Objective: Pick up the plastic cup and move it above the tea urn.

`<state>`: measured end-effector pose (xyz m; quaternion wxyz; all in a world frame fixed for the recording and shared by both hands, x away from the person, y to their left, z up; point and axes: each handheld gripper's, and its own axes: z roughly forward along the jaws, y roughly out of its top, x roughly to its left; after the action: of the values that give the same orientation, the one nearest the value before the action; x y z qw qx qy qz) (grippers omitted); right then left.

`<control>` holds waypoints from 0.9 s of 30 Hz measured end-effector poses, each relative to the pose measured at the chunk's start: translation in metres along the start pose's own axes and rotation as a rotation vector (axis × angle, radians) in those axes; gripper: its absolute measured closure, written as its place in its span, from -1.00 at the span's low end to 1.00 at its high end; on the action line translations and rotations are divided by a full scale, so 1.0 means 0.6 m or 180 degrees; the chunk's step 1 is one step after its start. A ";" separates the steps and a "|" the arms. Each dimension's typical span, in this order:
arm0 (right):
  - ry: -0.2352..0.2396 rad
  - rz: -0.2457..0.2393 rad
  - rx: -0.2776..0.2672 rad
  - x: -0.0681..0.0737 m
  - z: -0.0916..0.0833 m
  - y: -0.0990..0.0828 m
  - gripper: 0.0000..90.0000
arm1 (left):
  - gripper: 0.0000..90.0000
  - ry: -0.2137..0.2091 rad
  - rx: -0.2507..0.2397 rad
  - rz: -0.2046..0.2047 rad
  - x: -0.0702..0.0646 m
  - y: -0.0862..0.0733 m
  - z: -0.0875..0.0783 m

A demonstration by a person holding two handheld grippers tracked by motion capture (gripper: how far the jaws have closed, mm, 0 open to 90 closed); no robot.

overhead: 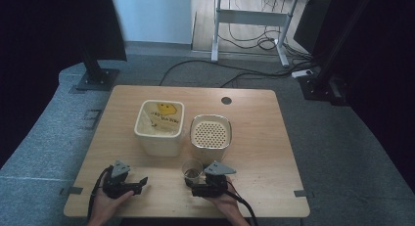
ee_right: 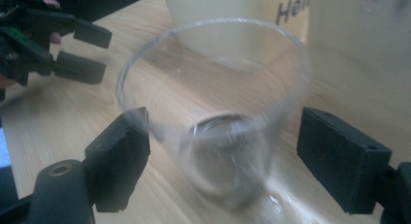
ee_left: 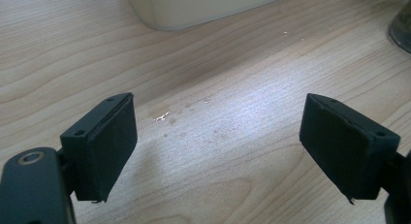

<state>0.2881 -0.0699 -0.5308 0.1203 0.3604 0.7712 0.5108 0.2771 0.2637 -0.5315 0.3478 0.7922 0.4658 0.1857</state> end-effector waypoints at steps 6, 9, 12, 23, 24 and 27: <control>-0.0070 -0.0124 -0.0065 0.006 0.014 0.003 -0.29 | -0.69 -0.0007 0.0013 -0.0009 0.004 -0.001 0.000; -0.0095 -0.0176 -0.0079 0.005 0.007 0.004 -0.24 | -0.69 -0.0017 0.0013 -0.0010 0.005 -0.002 0.000; -0.0115 -0.0116 -0.0200 0.001 -0.013 0.009 -0.21 | -0.69 -0.0015 0.0020 -0.0016 0.006 -0.002 0.000; -0.0408 0.0157 -0.0705 -0.055 -0.136 0.031 -0.18 | -0.69 0.0001 0.0039 -0.0042 0.010 -0.003 0.000; -0.0408 0.0157 -0.0705 -0.055 -0.136 0.031 -0.18 | -0.69 0.0007 0.0043 -0.0045 0.010 -0.003 0.001; -0.0582 0.0201 -0.0831 -0.073 -0.170 0.043 -0.17 | -0.69 0.0006 0.0061 -0.0060 0.011 -0.004 0.003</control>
<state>0.2739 -0.1652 -0.4705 0.2198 0.4107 0.6724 0.5752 0.2801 0.2694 -0.5344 0.3414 0.7909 0.4754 0.1786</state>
